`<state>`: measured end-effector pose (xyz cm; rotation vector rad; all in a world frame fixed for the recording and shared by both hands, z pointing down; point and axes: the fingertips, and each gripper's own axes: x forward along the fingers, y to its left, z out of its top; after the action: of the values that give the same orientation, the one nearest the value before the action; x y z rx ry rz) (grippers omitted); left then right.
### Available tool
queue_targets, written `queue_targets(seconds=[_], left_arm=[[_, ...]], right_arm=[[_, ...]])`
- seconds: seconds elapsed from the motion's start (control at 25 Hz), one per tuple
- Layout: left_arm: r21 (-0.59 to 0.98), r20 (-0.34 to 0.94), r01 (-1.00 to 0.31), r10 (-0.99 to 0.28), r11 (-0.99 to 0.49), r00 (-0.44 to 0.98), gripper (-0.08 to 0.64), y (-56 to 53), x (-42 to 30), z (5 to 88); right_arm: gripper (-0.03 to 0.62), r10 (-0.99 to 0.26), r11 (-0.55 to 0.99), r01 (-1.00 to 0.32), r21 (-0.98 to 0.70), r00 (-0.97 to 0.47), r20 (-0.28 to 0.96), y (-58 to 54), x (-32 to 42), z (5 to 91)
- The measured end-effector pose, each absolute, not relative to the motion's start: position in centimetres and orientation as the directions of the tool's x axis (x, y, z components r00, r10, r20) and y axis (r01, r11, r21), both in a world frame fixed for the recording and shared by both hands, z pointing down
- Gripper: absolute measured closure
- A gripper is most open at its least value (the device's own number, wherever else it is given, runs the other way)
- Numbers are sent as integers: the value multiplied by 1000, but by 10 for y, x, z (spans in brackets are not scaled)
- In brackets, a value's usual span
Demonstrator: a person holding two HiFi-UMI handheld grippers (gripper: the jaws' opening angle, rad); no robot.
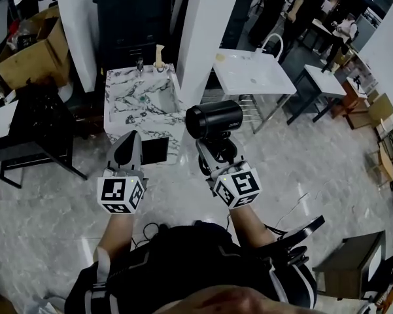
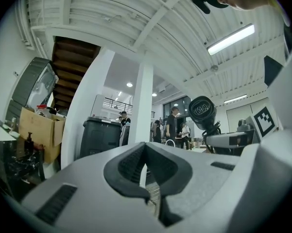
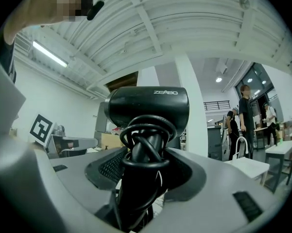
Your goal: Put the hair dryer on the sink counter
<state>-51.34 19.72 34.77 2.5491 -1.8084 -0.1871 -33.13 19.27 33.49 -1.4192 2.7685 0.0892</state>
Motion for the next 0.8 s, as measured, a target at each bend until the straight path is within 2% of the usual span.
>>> queue_targets(seconds=[0.44,0.8], left_arm=[[47,-101,-944,-941,-327,321,558,189,-484,337],[29,-76,-946,-944,-324,321,558,174,-395,338]], right_arm=[[351,-817,571,-821,20,-570,-87,182,-290,328],[351,-800,593,-805,7,-591,-108,167,-207,327]])
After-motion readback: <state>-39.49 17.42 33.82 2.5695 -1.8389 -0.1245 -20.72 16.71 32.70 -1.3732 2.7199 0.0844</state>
